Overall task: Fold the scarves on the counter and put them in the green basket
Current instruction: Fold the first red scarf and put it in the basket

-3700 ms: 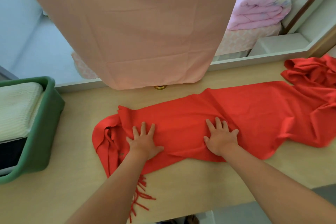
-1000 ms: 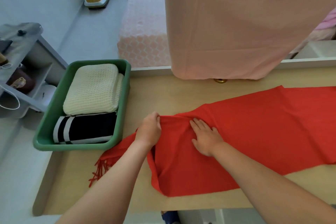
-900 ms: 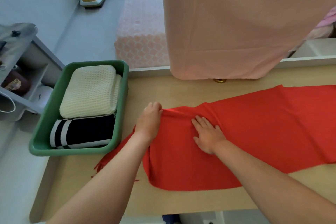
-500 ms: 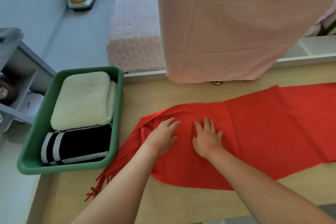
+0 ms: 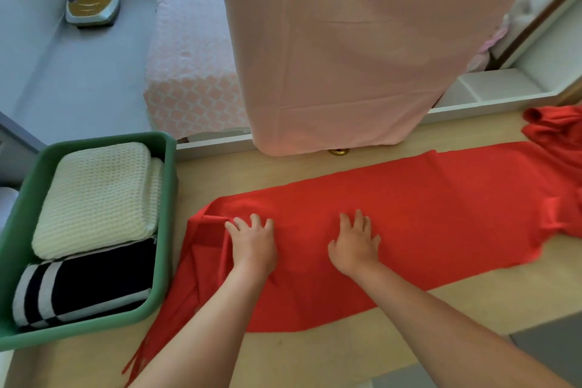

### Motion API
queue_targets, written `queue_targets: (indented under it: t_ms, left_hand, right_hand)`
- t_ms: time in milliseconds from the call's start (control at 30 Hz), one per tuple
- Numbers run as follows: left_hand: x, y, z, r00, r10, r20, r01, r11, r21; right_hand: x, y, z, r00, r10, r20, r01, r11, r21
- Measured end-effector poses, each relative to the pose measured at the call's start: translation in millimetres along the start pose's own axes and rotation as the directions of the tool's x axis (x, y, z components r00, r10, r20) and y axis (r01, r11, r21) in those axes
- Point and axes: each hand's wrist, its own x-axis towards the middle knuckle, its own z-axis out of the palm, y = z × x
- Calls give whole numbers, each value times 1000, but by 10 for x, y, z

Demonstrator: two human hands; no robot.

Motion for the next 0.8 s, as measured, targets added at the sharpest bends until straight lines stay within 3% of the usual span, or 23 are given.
queue_targets:
  t_ms: [67,133,233,333,533,800]
  left_hand:
    - [2,85,-83,993,-70,96,71,997,-5]
    - [2,192,-210,989,-73,126,69,997,41]
    - [41,513,-499,995,-22,98,17,999,43]
    - [141,1056,-785,988,145,58,-137,983,-125]
    - [220,2458,-1191,893,449,-37,-436,840,-323]
    - [304,4205,-1345,863,500,-65,-488,796,-358]
  right_hand:
    - [12,180,-81,987,-45,154,41,999,28]
    - [-6,335,-222,959,-192,207,170,978,116]
    - [-36,618,-545,957,-259,132,228,950,212]
    - [22,1090,-862,974,-223,38,214,962,167]
    - [226,2391,-1406,989,-121,-90,132,982,131]
    - [766,4103,-1690,985,-106,-138,103,994,-24]
